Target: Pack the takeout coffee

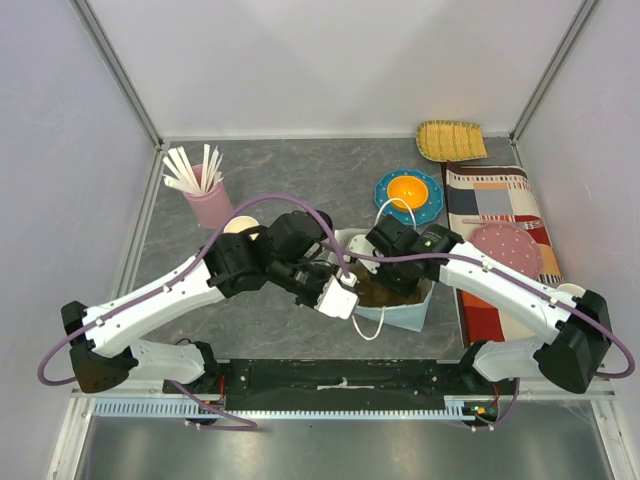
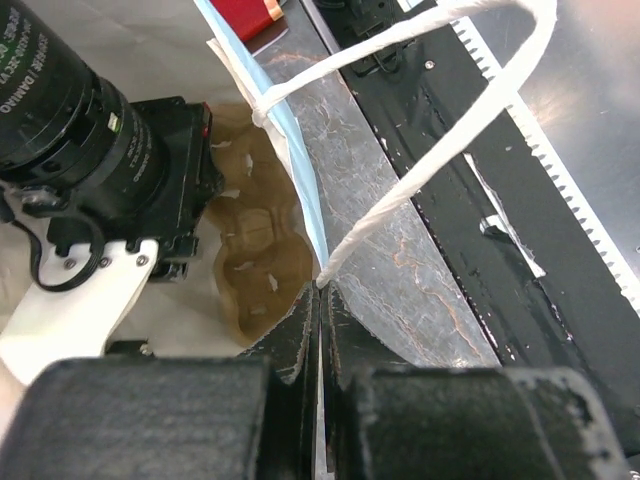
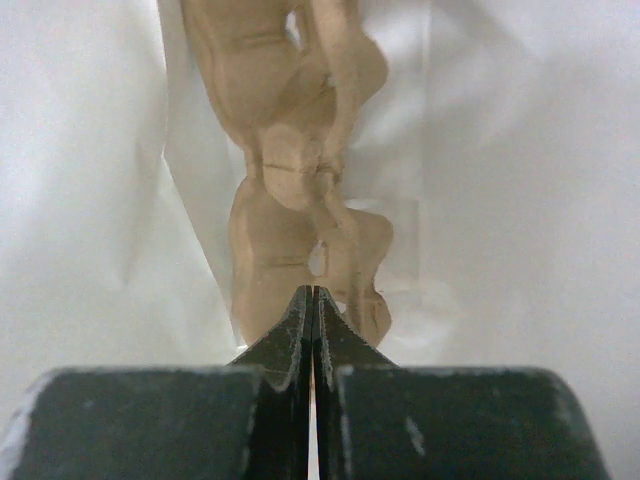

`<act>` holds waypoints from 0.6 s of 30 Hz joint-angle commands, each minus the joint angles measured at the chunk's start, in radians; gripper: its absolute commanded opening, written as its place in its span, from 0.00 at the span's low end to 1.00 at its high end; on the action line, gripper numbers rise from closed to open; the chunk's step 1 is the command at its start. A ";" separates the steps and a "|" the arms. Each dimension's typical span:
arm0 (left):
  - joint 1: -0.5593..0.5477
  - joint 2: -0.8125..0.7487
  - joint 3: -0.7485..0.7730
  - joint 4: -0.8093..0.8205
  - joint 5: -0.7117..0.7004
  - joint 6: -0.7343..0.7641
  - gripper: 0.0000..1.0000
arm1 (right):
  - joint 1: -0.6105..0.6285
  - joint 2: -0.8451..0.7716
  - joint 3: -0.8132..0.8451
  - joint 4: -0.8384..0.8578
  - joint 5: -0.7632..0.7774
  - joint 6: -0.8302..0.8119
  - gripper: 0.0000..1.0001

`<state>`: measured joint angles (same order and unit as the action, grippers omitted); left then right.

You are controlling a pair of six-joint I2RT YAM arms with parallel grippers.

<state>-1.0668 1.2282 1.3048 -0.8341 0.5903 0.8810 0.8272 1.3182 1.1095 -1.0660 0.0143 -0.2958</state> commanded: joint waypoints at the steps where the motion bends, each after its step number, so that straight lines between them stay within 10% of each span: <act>1: 0.004 0.010 0.054 -0.005 0.055 0.038 0.02 | -0.002 0.006 0.065 0.023 0.027 -0.022 0.00; 18: 0.018 0.017 0.060 0.001 0.068 0.041 0.02 | -0.014 0.142 -0.092 0.173 0.153 -0.020 0.00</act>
<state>-1.0485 1.2541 1.3331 -0.8364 0.6109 0.8856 0.8192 1.4628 1.0451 -0.9245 0.1173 -0.3138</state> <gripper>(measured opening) 0.029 0.007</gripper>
